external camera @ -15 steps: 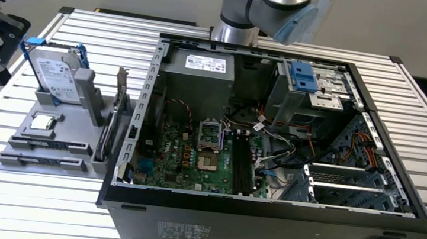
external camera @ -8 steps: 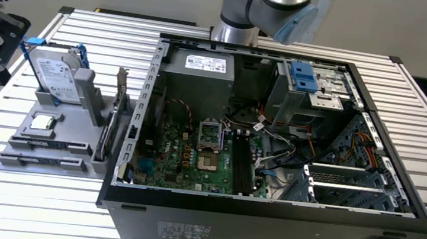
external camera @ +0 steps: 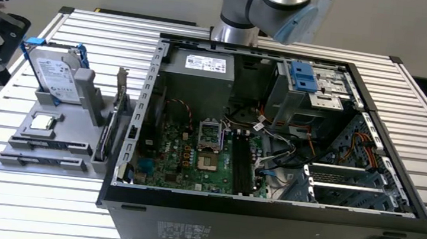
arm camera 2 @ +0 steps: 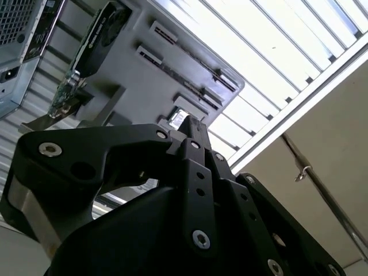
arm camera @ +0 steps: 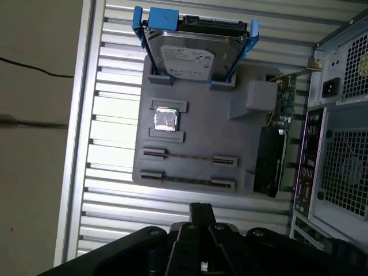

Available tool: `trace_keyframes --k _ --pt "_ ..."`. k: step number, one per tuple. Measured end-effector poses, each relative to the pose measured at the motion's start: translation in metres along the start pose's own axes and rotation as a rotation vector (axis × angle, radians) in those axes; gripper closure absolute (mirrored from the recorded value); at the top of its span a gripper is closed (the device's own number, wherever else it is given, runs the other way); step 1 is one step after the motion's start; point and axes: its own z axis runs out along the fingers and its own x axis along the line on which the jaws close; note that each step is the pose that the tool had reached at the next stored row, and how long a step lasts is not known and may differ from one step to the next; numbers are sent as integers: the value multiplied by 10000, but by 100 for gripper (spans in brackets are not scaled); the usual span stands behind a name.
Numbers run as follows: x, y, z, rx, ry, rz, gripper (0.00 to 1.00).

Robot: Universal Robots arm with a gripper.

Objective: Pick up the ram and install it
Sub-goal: 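Pick up the ram and move it above insertion slot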

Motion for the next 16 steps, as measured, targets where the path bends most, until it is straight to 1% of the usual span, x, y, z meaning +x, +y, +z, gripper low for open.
trace_keyframes --k 6,13,16 --pt "0 0 0 5 -31 696 100" --pt "0 0 0 10 -58 1294 100" --pt "0 0 0 12 -75 1651 100"
